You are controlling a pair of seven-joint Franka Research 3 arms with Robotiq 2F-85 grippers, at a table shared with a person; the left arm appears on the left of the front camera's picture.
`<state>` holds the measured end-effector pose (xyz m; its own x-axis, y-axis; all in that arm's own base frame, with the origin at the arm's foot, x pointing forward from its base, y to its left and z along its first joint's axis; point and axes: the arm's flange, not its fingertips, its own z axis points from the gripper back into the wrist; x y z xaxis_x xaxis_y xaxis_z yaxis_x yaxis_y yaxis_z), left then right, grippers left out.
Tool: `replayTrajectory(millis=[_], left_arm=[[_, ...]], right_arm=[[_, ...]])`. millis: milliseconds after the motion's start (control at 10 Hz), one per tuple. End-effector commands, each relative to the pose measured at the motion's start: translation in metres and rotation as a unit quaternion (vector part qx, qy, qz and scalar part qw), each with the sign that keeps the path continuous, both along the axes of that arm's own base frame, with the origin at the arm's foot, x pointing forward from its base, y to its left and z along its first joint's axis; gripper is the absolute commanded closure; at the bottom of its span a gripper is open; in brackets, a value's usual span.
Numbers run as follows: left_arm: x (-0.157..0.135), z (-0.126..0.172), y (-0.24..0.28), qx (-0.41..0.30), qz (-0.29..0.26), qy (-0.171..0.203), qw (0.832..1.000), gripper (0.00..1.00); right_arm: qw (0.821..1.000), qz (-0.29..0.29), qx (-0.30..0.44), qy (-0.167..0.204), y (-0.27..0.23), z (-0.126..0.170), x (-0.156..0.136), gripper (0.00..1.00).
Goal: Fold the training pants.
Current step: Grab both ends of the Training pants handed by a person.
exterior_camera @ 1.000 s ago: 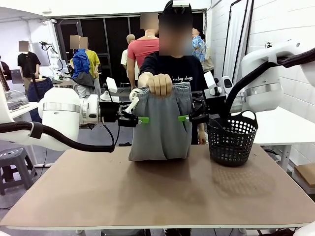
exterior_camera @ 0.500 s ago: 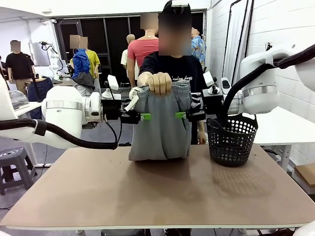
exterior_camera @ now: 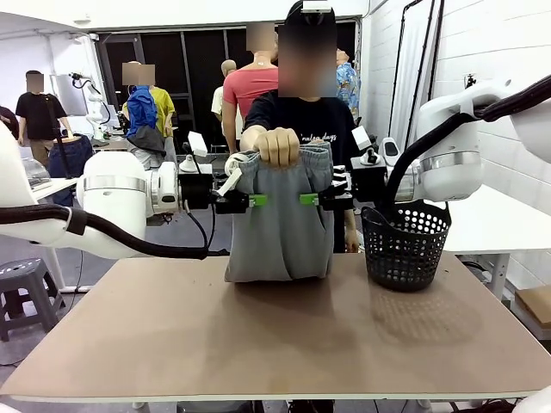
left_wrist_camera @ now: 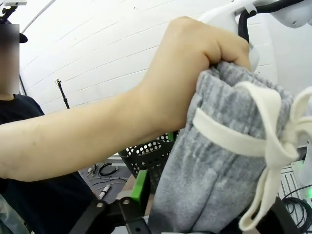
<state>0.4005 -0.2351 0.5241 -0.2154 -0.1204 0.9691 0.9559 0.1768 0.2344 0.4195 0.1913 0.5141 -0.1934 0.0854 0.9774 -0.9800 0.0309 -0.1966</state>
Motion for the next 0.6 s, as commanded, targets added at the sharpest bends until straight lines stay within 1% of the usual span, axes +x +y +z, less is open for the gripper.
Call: replayTrajectory(millis=[0, 100, 200, 400, 500], left_arm=[[0.0070, -0.0043, -0.0027, -0.029, -0.005, -0.014, 0.999, 0.84], [0.0078, -0.0053, -0.0016, -0.031, -0.006, -0.007, 0.999, 1.00], [0.0086, -0.0083, 0.0011, -0.033, -0.004, -0.002, 0.999, 1.00], [0.0105, -0.0137, 0.0048, -0.039, -0.005, 0.014, 0.999, 1.00], [0.0116, -0.0135, 0.0058, -0.043, -0.012, 0.015, 0.999, 1.00]], right_arm=[[1.000, 0.011, 0.021, 0.016, 0.0014, 0.0047, 0.0073, 0.66], [0.999, 0.013, 0.026, 0.021, 0.0009, 0.0050, 0.0076, 0.85], [0.999, 0.017, 0.029, 0.020, 0.0007, 0.0063, 0.0077, 1.00], [0.998, 0.027, 0.038, 0.029, 0.0003, 0.0066, 0.0079, 1.00], [0.998, 0.033, 0.045, 0.042, -0.0006, 0.0048, 0.0110, 1.00]])
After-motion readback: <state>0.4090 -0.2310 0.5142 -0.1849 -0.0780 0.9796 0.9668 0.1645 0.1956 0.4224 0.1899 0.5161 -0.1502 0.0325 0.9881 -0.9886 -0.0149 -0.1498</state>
